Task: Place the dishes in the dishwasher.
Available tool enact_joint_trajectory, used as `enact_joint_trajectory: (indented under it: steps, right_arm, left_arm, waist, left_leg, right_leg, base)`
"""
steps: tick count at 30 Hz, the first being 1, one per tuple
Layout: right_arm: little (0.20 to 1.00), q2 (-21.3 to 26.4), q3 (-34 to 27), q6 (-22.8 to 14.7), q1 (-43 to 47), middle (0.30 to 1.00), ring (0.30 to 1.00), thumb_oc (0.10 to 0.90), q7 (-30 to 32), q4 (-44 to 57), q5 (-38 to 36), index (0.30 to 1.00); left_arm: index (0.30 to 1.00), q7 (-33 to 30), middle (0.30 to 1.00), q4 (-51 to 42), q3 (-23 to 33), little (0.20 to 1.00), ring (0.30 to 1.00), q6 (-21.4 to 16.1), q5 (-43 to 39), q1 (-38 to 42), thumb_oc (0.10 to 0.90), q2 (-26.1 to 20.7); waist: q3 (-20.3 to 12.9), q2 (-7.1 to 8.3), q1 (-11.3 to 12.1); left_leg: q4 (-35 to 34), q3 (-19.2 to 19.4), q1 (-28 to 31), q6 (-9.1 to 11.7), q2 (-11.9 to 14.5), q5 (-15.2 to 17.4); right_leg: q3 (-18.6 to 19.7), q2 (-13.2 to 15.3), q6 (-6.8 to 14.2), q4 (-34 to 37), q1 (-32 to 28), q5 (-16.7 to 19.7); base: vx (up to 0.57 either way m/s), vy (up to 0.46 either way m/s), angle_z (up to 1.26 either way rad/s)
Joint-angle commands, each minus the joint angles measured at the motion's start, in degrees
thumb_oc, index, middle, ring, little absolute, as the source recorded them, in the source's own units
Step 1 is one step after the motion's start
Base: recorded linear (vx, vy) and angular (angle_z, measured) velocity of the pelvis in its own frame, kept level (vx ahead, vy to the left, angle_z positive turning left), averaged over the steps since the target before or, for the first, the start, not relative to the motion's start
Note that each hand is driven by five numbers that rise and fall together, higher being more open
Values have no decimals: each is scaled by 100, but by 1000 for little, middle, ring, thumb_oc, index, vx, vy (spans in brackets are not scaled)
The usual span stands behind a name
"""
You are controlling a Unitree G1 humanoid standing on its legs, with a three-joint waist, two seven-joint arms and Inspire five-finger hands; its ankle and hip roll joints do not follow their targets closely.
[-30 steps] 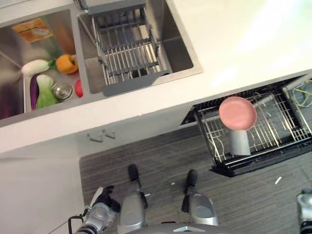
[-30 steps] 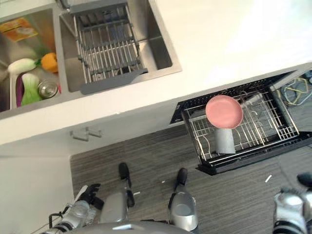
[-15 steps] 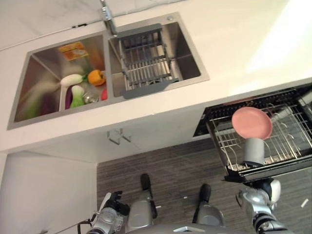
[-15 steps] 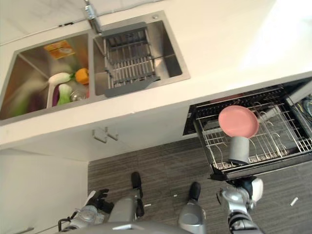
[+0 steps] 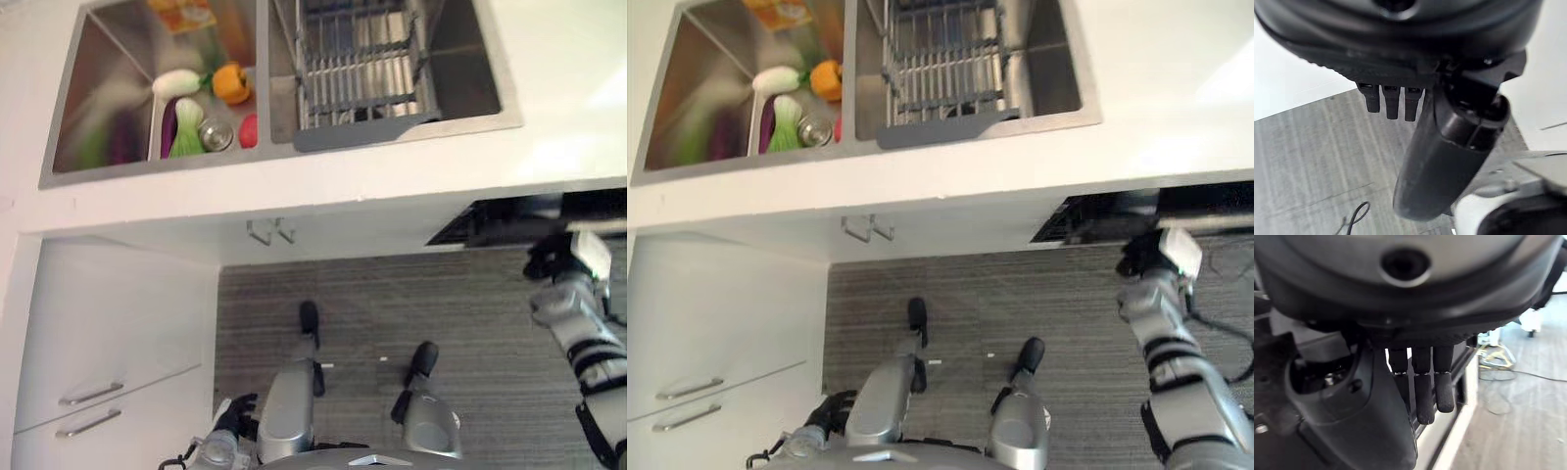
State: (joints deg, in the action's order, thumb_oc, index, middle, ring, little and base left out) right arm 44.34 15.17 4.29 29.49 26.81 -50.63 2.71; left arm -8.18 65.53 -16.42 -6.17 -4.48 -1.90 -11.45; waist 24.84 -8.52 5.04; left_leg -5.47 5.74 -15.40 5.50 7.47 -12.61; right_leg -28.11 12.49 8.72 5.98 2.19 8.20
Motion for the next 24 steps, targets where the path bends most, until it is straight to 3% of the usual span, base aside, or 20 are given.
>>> enact_joint_trajectory:
  steps: [1,3,4,5,6,8,10,13,17,24]
  right_arm:
    - [300,463,-5,-1141,1444,300,300,400,424,893,345,300]
    - [300,463,-5,-1141,1444,300,300,400,424,893,345,300]
    - [524,421,-104,-1151,1399,524,524,549,405,1002,234,524]
    - [524,421,-104,-1151,1399,524,524,549,405,1002,234,524]
    - [900,322,-145,-1149,1368,900,900,800,380,900,146,900]
    - [900,223,-179,-1162,1299,900,900,800,329,826,69,900]
    - [900,-495,-442,-1195,557,900,900,800,193,341,-285,900]
    - [900,-837,-540,-1188,91,900,900,800,111,141,-329,900]
    - [900,-1632,-604,-1168,-1062,900,900,800,-166,-293,-399,900]
    - [900,-2220,-732,-1070,-1797,900,900,800,-485,-875,-651,900]
  left_arm:
    - [900,-157,900,-6,-293,900,900,-3,-275,279,800,-244]
    - [900,-157,900,-6,-293,900,900,-3,-275,279,800,-244]
    - [900,-45,900,202,-57,900,900,36,-501,259,800,-241]
    - [900,-45,900,202,-57,900,900,36,-501,259,800,-241]
    - [900,49,900,264,-119,900,900,36,-444,250,800,-221]
    - [900,148,900,330,-148,900,900,64,-434,226,800,-196]
    - [900,244,900,516,35,900,900,109,-590,233,800,-124]
    - [900,221,900,502,168,900,900,90,-581,265,800,-106]
    - [900,-334,900,593,488,900,900,205,47,565,800,-136]
    - [900,-288,900,501,740,900,900,179,-275,630,800,-197]
  waist:
    - [-168,212,336]
    - [-168,212,336]
    - [-119,292,468]
    - [-119,292,468]
    - [-133,318,457]
    - [-145,337,446]
    - [-260,448,393]
    - [-327,525,372]
    - [-458,717,288]
    - [-714,802,137]
  left_leg:
    - [107,24,162,73,-122,435]
    - [107,24,162,73,-122,435]
    - [90,9,28,119,-119,411]
    - [90,9,28,119,-119,411]
    - [96,5,6,117,-118,419]
    - [97,3,2,111,-118,431]
    - [100,30,65,59,-103,497]
    - [101,66,136,24,-98,552]
    - [117,83,363,-20,-81,658]
    - [152,142,727,-79,-86,825]
  right_leg:
    - [232,382,258,-536,271,-331]
    - [232,382,258,-536,271,-331]
    - [110,400,276,-492,261,-321]
    - [110,400,276,-492,261,-321]
    - [80,403,279,-488,257,-324]
    - [73,404,280,-492,252,-327]
    - [103,400,273,-521,229,-350]
    - [120,402,275,-559,208,-371]
    - [86,418,263,-727,87,-506]
    - [59,454,278,-816,-185,-617]
  base:
    - [8,-11,43]
    - [21,-31,29]
    - [42,-61,10]
    - [56,-67,7]
    - [26,0,18]
    - [37,0,26]
    - [58,-17,20]
    - [28,-6,0]
    - [45,-20,-2]
    - [75,20,-5]
